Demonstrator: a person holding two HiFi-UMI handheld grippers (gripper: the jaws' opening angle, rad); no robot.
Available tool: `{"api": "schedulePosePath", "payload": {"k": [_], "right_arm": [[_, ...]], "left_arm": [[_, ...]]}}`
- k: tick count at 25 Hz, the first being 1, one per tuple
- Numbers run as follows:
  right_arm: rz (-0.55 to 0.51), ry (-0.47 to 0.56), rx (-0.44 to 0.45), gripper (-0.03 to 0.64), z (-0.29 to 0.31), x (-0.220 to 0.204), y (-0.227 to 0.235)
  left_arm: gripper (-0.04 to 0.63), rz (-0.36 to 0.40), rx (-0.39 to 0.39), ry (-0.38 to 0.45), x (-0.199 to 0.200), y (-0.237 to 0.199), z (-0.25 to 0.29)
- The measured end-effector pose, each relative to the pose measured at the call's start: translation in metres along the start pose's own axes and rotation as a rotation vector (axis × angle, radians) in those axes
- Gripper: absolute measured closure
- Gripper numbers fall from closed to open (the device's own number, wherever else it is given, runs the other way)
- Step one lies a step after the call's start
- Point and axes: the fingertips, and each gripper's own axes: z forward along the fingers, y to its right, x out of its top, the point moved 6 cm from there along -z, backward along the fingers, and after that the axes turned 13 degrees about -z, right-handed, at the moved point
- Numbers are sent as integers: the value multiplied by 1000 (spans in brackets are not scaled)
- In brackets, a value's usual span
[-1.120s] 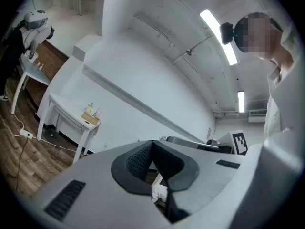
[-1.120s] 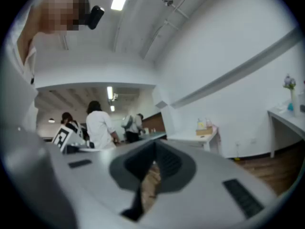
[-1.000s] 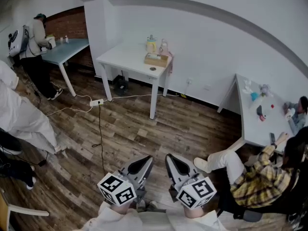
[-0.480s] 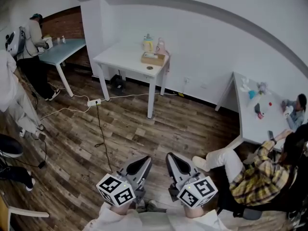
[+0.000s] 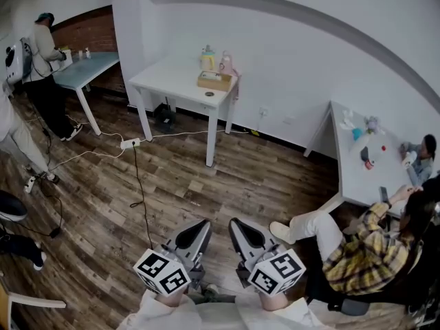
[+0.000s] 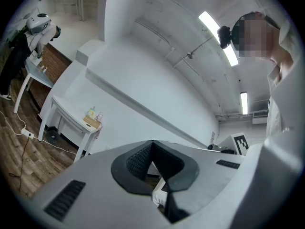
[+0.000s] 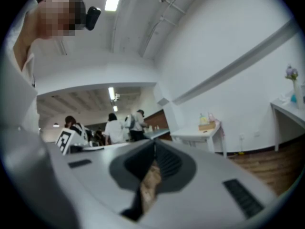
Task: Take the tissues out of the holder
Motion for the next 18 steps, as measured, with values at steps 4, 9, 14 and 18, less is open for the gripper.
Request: {"api": "schedulePosePath", "payload": {"k": [4,9,14,18], "right_arm": [[14,-14,-7,604,-8,-7,11],[32,-17,-22,604,-8,-13,30],[28,-18,-29,604,19,-10,54],[20,8,-34,604,55,-5,73]], "left_arm": [[583,-8,4,-11,-7,2,10],[583,-10,-20,-36,-12,3,21],[583,-2,-14,-48,-1,-15,38],[583,-26,0,-87,6,-54,59]]}}
